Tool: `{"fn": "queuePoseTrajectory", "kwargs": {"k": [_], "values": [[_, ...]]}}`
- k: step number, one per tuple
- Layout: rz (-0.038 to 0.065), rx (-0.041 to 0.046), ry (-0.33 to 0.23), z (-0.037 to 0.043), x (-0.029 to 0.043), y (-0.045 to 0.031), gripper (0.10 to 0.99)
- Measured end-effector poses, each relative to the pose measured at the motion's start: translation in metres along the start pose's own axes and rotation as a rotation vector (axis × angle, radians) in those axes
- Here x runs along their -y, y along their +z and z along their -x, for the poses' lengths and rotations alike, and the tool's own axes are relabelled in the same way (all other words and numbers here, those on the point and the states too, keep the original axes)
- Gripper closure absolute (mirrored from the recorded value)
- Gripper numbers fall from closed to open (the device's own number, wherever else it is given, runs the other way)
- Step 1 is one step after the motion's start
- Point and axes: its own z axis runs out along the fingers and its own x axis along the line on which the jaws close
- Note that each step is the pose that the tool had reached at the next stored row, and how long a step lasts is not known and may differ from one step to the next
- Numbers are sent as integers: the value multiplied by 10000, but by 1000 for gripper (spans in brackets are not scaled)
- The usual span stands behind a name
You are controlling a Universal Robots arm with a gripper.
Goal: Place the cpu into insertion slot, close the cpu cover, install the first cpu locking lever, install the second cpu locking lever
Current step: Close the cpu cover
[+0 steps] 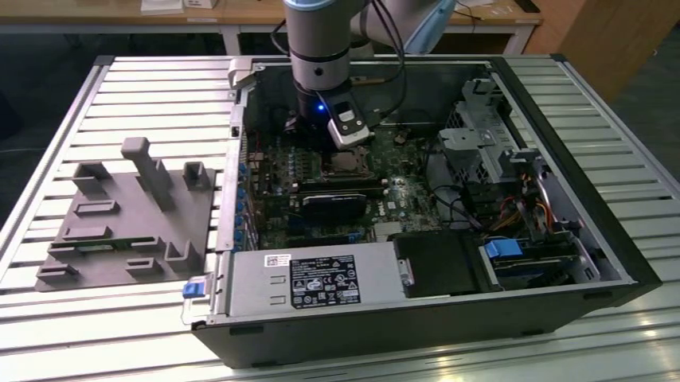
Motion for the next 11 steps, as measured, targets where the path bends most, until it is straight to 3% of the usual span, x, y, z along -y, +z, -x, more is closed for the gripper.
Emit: {"fn": "queuePoseTrajectory", "kwargs": {"k": [11], "values": [[-3, -14, 0, 48, -7, 2, 984]]}}
